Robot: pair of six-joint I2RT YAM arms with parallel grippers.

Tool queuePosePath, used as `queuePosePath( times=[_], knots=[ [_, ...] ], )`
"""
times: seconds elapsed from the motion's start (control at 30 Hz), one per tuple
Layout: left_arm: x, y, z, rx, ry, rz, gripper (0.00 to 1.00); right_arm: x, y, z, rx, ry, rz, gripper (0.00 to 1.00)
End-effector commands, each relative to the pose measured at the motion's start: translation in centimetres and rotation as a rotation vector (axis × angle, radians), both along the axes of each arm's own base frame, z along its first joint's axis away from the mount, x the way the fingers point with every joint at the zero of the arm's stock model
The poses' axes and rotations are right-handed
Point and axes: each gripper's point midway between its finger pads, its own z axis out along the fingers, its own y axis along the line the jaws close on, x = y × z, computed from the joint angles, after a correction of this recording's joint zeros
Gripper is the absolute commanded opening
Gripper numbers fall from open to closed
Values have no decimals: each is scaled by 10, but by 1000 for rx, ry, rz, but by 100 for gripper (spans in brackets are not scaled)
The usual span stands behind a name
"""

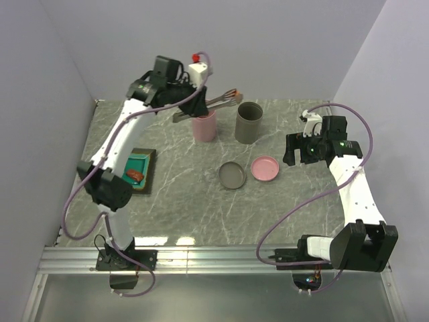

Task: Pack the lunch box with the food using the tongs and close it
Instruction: Place the food into the lunch box

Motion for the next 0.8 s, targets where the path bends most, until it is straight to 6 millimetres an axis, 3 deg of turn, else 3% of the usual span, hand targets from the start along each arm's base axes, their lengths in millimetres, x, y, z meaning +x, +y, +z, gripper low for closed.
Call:
queuePosePath(
  times=[0.0, 0.07, 0.23, 0.5, 0.77],
  knots=[
    [23, -34, 19, -72, -77, -2, 32, 9, -2, 13, -14, -34, -15, 100],
    [29, -48, 19, -96, -91, -11, 32, 9, -2, 12, -14, -32, -17, 100],
    [44, -73, -5, -89, -68, -22, 34, 11, -3, 9, -15, -21, -14, 100],
    [62, -82, -34, -60, -44, -5, 37, 12, -3, 7, -18, -18, -13, 100],
    [57, -87, -39, -52, -34, -18, 49, 13, -3, 7, -18, -17, -13, 100]
  ],
)
